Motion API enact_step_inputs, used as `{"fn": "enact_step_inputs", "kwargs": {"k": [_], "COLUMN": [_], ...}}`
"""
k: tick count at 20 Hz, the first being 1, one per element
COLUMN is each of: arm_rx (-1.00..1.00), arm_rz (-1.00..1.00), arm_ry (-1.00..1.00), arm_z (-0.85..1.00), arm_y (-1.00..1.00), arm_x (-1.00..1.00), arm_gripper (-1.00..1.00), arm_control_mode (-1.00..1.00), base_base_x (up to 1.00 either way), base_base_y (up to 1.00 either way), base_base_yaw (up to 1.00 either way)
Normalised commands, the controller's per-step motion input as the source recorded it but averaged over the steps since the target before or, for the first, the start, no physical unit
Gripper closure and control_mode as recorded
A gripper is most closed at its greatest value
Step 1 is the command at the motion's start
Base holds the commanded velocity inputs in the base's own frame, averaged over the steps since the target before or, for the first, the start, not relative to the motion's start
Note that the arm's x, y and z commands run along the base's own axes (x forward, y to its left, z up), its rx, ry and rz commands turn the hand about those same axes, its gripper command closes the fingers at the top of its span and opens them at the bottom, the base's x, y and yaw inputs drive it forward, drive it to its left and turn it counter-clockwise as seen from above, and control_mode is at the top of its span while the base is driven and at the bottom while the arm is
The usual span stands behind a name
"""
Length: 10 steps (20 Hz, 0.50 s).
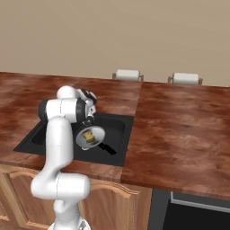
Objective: Pick the pan and sponge and place them into the sink. Then turn on the water.
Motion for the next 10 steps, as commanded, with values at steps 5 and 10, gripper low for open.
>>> {"fn": "enact_step_inputs", "kwargs": {"k": [5, 10], "arm_rx": [0.0, -0.01], "arm_rz": [-0.05, -0.03], "arm_ry": [0.11, 0.14], "arm_z": [-0.08, -0.25], "arm_y": [-0.02, 0.0], "arm_x": [0.32, 0.17], "arm_gripper": [-1.0, -1.0], "arm_control_mode": [-1.0, -1.0], "base_base_x": [0.0, 0.0], "base_base_y": [0.0, 0.0], "base_base_yaw": [0.0, 0.0]}}
